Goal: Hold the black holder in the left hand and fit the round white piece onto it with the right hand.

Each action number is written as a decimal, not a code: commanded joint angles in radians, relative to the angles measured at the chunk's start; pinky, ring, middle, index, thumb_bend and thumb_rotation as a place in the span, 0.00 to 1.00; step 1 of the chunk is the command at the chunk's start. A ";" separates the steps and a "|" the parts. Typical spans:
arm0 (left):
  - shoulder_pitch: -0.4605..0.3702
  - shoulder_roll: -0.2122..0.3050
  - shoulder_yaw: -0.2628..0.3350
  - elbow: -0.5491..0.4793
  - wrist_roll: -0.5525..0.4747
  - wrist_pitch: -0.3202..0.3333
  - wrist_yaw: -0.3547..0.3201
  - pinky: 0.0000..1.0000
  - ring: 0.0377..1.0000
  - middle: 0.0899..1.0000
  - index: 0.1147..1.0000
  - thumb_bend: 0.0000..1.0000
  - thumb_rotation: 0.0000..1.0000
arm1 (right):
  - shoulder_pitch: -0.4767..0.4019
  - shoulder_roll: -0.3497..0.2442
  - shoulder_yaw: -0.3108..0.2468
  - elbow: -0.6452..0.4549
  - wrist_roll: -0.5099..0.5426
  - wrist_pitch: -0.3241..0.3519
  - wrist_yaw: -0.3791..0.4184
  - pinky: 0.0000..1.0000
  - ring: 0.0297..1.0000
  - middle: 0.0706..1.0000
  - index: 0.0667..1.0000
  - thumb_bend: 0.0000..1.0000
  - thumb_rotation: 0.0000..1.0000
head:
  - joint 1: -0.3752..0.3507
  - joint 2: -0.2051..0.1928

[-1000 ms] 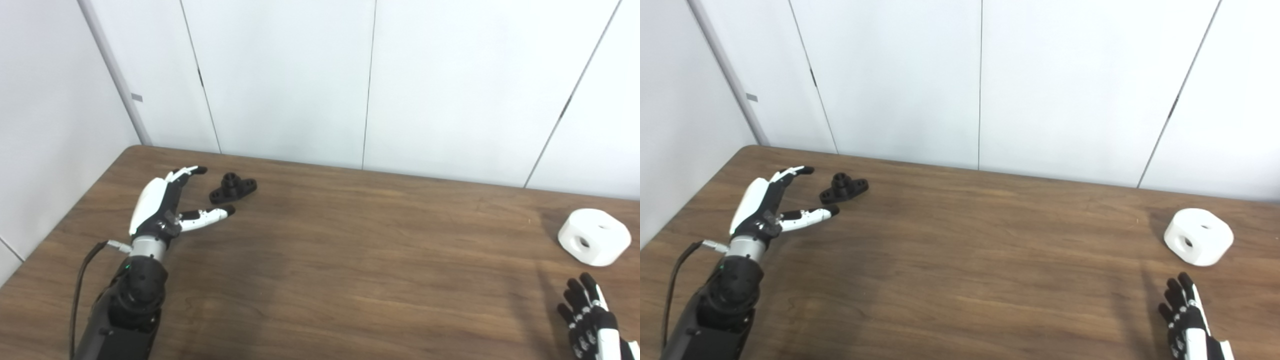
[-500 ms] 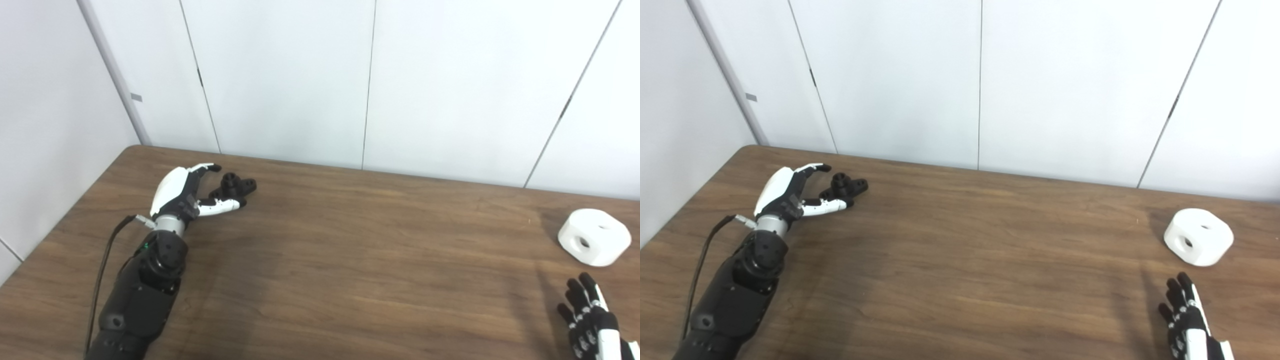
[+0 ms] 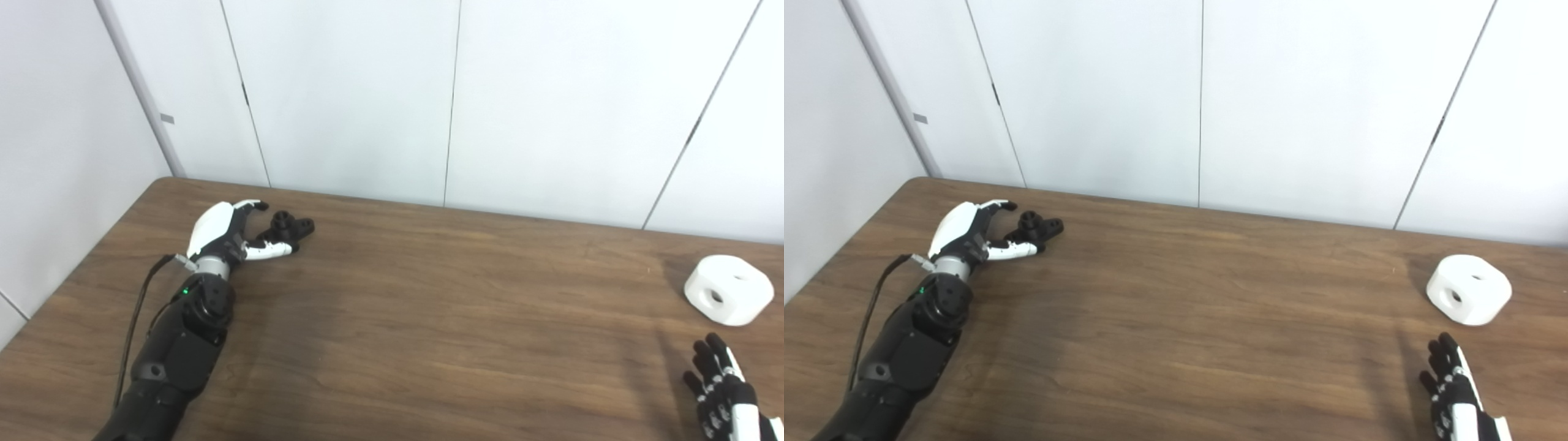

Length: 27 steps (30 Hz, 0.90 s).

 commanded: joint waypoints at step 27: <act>-0.112 0.023 -0.065 0.061 -0.012 0.010 -0.004 0.98 0.96 0.91 0.73 0.87 0.35 | 0.024 0.023 0.022 -0.002 -0.027 0.003 -0.043 1.00 0.98 0.95 0.94 0.58 1.00 | -0.019 0.000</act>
